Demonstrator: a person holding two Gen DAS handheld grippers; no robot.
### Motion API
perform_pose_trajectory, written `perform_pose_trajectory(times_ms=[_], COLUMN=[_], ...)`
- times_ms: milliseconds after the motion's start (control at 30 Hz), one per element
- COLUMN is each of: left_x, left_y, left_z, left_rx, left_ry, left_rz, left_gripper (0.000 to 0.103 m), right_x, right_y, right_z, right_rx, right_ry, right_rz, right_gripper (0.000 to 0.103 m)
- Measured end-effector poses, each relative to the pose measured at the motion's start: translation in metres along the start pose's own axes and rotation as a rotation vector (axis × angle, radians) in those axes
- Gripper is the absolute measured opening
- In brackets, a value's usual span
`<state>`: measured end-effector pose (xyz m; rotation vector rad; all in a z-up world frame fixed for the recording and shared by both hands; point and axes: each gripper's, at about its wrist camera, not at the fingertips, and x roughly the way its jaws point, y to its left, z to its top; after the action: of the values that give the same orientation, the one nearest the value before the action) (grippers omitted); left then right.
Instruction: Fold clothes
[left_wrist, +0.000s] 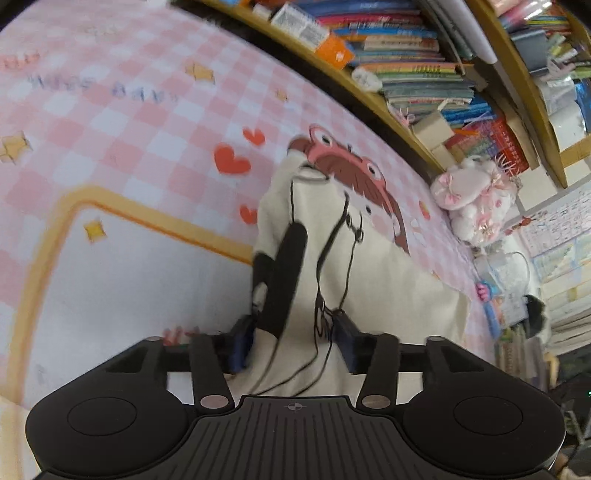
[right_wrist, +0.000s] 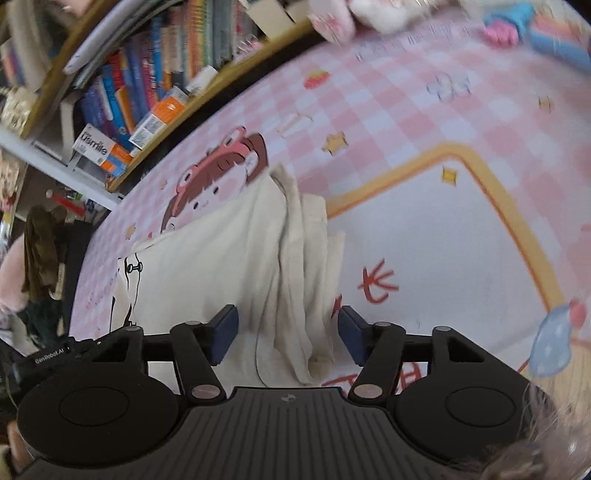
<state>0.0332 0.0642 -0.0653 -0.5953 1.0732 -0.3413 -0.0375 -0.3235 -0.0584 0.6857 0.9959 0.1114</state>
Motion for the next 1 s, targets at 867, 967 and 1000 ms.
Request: perform_pose_trajectory(times_ms=[867,967,1000], left_x=[0.008,0.01,0.01], left_y=[0.006,0.001,-0.001], left_z=[0.006,0.005,0.004], left_rx=[-0.029,-0.003,0.013], left_ry=[0.034,0.033,0.03], left_rz=[-0.035,-0.007,0.002], left_gripper=[0.037,0.028,0.025], right_x=[0.011,0.018,0.018], right_y=[0.007,0.019,0.021], right_z=[-0.005,-0.005,-0.006], right_rx=[-0.021,-0.085,-0.098], right_ry=[-0.004,0.004,0.0], right_rz=[0.014,-0.004,-0.011], right_gripper=[0.049,0.039,0.035])
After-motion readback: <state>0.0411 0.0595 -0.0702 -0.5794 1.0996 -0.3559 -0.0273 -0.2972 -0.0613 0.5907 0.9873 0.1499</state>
